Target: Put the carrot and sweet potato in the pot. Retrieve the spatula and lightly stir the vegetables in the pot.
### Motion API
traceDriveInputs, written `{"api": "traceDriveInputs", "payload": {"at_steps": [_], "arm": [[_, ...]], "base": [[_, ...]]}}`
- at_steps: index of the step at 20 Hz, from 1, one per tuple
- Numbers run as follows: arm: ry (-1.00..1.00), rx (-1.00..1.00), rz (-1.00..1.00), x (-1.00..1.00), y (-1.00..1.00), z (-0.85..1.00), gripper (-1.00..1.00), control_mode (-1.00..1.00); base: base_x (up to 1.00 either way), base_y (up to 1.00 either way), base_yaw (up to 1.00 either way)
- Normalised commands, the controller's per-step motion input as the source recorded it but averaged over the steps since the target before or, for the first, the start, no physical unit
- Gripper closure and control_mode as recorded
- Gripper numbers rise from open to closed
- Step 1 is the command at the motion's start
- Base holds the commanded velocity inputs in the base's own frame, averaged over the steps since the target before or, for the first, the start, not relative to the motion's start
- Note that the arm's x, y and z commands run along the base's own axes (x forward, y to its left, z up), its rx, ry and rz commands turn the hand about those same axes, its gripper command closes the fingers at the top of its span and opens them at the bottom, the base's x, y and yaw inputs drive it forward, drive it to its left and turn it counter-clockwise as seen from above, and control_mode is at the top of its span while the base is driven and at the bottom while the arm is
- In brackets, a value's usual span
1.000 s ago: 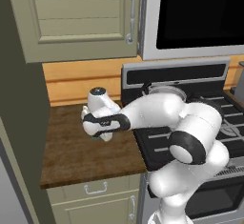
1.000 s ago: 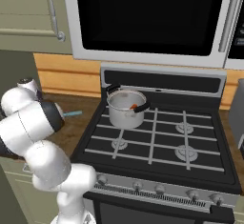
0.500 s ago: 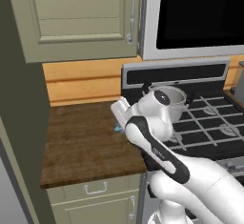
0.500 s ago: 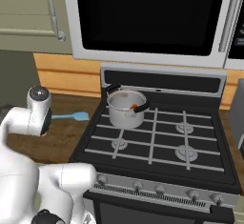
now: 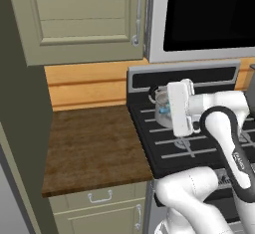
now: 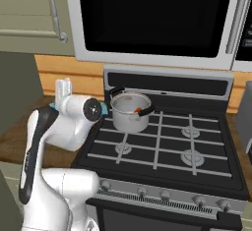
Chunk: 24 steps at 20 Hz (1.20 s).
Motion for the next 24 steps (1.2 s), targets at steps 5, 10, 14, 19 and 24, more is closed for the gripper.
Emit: {"api": "traceDriveInputs", "payload": {"at_steps": [5,10,14,19,24], "arm": [[-0.04,0.42,0.06,0.16,-0.94,0.38,1.00,-1.00],[0.00,0.43,0.08,0.52,-0.75,0.19,1.00,-1.00],[0.00,0.40,0.11,0.59,-0.53,0.18,1.00,-1.00],[0.00,0.38,0.07,0.64,-0.48,0.04,1.00,-1.00],[0.01,0.31,0.04,0.65,-0.36,0.00,1.00,-1.00]], "base": [[0.00,0.00,0.00],[0.00,0.00,0.00],[0.00,0.00,0.00],[0.00,0.00,0.00],[0.00,0.00,0.00]]}}
